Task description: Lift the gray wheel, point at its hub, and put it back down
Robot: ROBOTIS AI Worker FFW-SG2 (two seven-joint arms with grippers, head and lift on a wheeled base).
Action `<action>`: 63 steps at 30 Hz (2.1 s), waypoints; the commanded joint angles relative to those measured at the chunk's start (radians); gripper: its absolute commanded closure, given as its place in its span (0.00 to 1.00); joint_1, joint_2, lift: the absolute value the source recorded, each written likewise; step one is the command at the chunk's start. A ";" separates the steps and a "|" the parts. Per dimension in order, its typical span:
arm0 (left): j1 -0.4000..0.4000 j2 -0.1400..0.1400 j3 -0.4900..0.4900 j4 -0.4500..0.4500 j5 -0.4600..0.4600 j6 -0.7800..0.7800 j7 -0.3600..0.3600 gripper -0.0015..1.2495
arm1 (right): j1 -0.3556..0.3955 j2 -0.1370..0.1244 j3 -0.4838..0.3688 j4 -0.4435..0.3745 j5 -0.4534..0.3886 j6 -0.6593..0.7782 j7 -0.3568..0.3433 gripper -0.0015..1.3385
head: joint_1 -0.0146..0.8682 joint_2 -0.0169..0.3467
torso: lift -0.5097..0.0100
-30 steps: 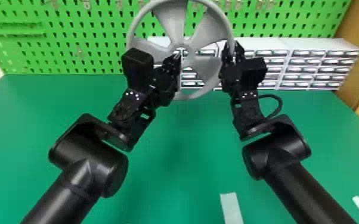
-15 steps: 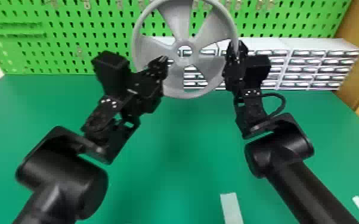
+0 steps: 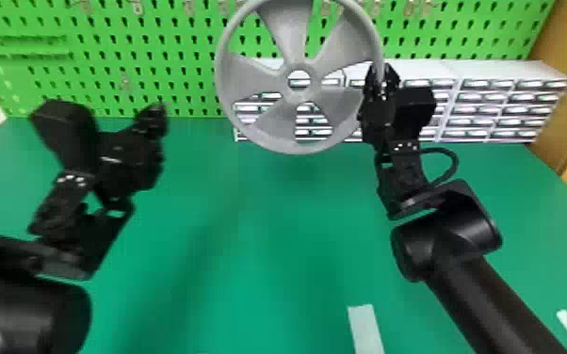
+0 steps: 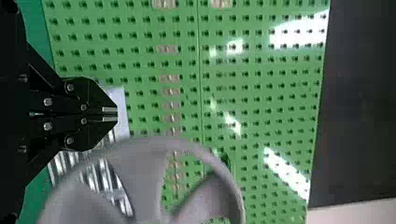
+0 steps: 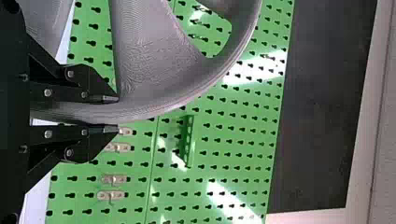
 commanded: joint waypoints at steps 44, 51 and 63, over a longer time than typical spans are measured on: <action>0.013 -0.031 0.172 0.046 -0.073 0.005 0.000 0.98 | 0.017 0.029 -0.063 -0.277 -0.192 1.005 0.201 0.99 | 0.80 0.18 | 0.81; 0.007 -0.032 0.160 0.052 -0.073 0.005 0.002 0.98 | -0.038 0.038 -0.068 -0.262 -0.172 1.247 0.264 0.99 | 0.80 0.18 | 0.81; 0.007 -0.032 0.147 0.057 -0.071 0.005 0.000 0.98 | -0.093 0.048 -0.061 -0.123 -0.172 1.394 0.400 0.99 | 0.80 0.18 | 0.81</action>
